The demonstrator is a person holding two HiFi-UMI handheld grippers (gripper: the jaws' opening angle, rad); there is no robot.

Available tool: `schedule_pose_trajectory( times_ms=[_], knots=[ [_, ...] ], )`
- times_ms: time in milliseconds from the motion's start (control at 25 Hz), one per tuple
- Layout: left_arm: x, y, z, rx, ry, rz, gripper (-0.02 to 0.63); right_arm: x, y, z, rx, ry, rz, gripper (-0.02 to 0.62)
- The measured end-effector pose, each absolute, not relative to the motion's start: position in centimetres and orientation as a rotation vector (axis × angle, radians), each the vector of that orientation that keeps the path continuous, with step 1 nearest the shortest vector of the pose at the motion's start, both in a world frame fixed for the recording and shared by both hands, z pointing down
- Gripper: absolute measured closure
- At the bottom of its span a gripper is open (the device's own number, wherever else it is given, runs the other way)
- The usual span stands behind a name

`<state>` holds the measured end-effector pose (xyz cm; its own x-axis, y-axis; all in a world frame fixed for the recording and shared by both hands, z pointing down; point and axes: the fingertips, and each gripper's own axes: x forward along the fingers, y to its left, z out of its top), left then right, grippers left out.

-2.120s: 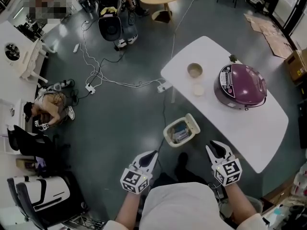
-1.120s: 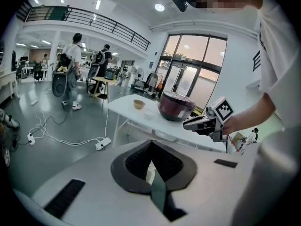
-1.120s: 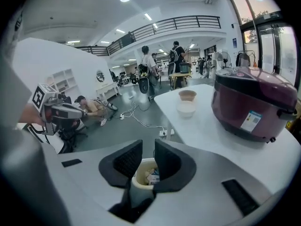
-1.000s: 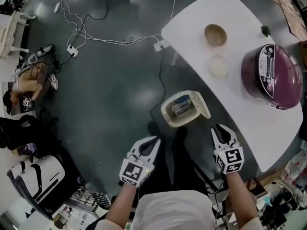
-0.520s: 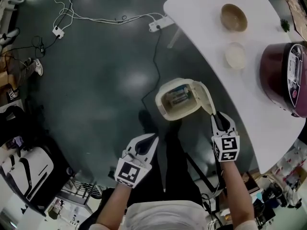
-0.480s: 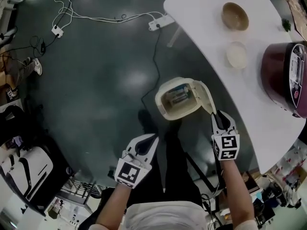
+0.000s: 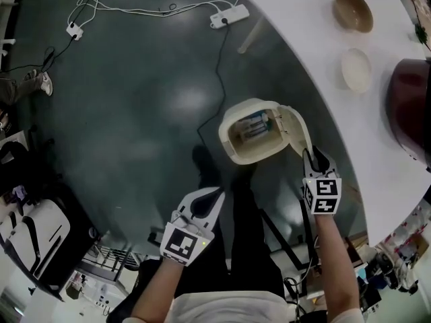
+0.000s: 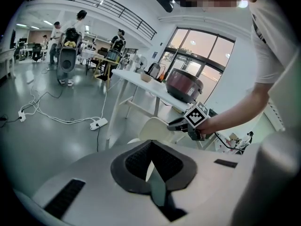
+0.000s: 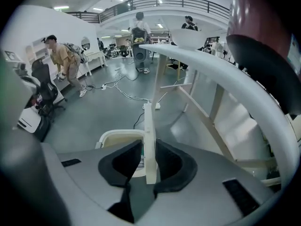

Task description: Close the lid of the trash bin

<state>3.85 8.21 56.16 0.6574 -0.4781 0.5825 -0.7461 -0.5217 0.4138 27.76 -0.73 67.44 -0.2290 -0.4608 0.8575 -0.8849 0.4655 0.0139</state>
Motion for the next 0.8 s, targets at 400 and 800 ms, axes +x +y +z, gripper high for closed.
schedule_pose_trajectory(
  times_ms=[400,800],
  knots=[
    [3.0,8.3,58.1,2.189,-0.948,0.525,0.589,22.3,2.7,68.0,1.015,-1.956,0.697,0.488],
    [1.8,9.1,60.1,2.143,-0.961,0.514,0.589,17.5,5.1,70.2,0.893,-1.998,0.749,0.499]
  ],
)
